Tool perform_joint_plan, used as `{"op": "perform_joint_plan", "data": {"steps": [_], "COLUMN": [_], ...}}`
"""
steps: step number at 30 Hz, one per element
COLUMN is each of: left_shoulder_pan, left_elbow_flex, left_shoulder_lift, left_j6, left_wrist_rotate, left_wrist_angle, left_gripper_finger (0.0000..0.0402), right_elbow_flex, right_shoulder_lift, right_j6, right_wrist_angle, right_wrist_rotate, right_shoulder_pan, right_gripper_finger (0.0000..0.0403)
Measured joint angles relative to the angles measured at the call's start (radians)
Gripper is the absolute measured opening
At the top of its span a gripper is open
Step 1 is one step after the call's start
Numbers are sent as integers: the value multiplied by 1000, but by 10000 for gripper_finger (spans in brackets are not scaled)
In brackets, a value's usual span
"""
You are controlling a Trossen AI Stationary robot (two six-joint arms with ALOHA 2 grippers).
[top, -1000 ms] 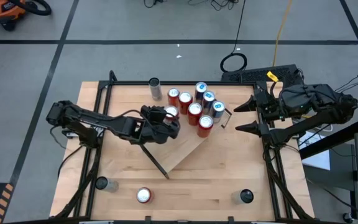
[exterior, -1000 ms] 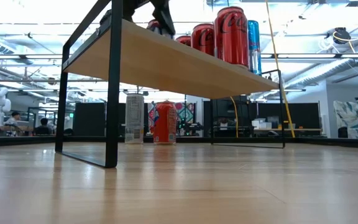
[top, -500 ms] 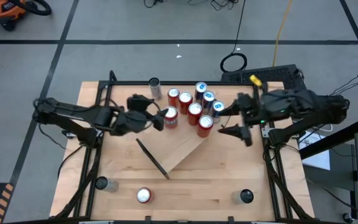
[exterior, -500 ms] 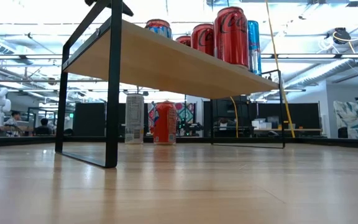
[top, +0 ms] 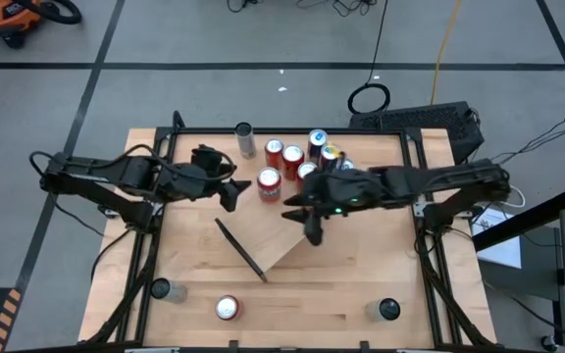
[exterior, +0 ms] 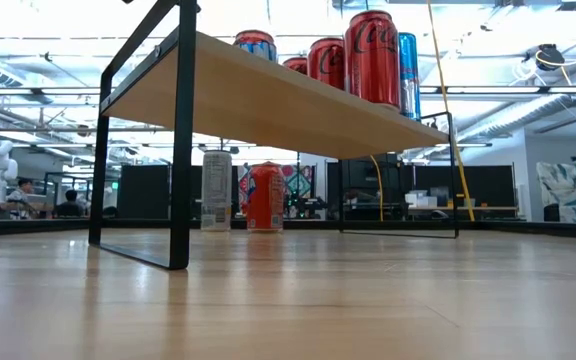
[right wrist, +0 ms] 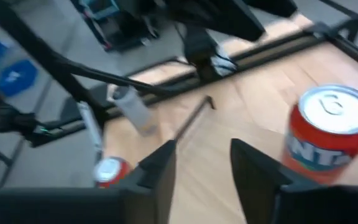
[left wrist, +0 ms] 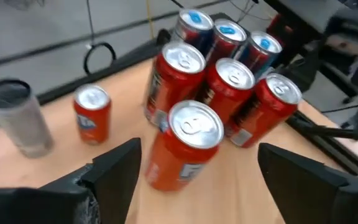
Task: Place canned beverage on shelf
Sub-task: Put the middle orange soda can on the shelf
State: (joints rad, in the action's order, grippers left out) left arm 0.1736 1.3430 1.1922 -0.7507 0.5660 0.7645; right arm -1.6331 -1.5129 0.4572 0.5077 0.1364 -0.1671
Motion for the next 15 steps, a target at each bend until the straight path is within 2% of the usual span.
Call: {"op": "perform_joint_plan", "data": {"steps": [9,12,15], "left_shoulder_pan": [6,6,6], "left_elbow_flex": [0,0,0], "left_shoulder_lift": [0,0,0], "left_j6": [26,25,19], "left_wrist_rotate": [37,5,-12], "left_wrist_angle": [98,123,152], "left_gripper_finger": [273,270,270], "right_elbow_flex": [-137,-147,-147], "right_shoulder_lift": [-153,-182,-203], "right_j6": [-70,-86,-82], "right_wrist_angle": [182,221,250], "right_wrist_rotate": [24,14,9], "right_shoulder_pan": [83,104,120], "right_gripper_finger": [29,6,4]}}
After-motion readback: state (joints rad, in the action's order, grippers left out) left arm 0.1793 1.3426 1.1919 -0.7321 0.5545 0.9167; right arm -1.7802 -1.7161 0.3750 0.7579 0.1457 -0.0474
